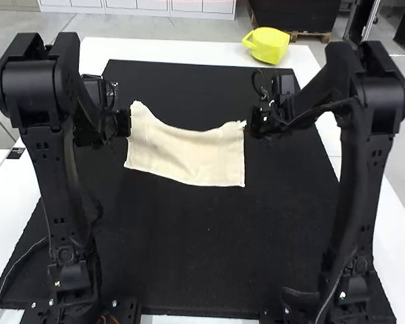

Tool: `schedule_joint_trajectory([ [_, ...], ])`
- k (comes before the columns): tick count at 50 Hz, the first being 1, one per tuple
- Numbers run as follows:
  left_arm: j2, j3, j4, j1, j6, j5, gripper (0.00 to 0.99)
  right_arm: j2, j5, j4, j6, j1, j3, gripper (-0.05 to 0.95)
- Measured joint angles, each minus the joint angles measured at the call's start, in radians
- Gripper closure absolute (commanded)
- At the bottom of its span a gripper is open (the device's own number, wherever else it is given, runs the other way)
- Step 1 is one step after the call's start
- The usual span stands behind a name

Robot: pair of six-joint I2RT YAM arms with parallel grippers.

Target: Fold the towel.

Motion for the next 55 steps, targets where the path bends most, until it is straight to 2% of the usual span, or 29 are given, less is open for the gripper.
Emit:
schedule_joint_trajectory([
  [23,-0.063,0.000,-0.011,0.000,-0.002,0.031,0.970,-0.123,-0.018,-0.064,-0.004,-0.020,-0.096,0.93],
  [32,-0.086,-0.025,0.016,0.000,-0.002,0.053,0.970,-0.195,-0.026,-0.068,-0.015,-0.031,-0.132,0.93],
  [37,-0.086,-0.080,0.129,0.000,-0.002,0.067,0.970,-0.234,-0.026,-0.063,-0.023,-0.031,-0.163,0.93],
  [46,-0.076,-0.171,0.426,0.000,-0.021,0.079,0.970,-0.246,-0.026,-0.048,-0.028,-0.031,-0.204,0.93],
  [55,-0.009,-0.206,0.634,-0.008,-0.056,0.083,0.970,-0.246,-0.026,-0.043,-0.030,-0.032,-0.215,0.93],
])
